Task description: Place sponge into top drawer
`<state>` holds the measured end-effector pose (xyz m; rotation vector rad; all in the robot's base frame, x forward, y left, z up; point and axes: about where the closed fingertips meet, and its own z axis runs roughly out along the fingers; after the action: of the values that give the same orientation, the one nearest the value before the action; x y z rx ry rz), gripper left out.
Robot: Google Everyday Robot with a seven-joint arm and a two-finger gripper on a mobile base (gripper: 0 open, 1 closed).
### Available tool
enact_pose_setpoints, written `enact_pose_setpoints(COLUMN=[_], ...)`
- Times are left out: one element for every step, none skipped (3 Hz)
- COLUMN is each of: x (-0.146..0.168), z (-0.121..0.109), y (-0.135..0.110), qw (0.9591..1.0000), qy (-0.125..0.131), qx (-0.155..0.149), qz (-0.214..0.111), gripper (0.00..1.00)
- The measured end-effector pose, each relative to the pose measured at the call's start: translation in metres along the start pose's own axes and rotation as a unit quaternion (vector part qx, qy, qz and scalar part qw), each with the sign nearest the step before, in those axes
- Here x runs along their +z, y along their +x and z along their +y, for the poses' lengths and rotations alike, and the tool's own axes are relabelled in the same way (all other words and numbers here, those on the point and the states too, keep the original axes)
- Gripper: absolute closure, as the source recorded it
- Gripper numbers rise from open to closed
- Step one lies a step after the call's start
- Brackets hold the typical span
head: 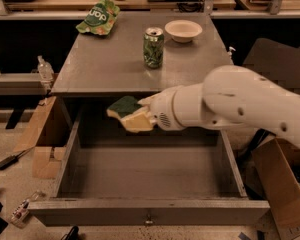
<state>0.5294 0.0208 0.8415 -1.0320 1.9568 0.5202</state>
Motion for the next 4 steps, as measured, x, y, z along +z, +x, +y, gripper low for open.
enact_pose_setpoints(x=[-0.015, -0.013, 0.033, 0.088], z=[-0.013, -0.011, -0.014, -0.012], y=[-0.001, -0.002, 0.050, 0.126], qw=[0.9998, 0.9998, 0.9994, 0.9948], qy=[0.020, 0.018, -0.025, -0.088], qx=[0.001, 0.000, 0.018, 0.012], qz=[-0.009, -0.008, 0.019, 0.048], gripper=[1.00, 1.00, 1.00, 1.00])
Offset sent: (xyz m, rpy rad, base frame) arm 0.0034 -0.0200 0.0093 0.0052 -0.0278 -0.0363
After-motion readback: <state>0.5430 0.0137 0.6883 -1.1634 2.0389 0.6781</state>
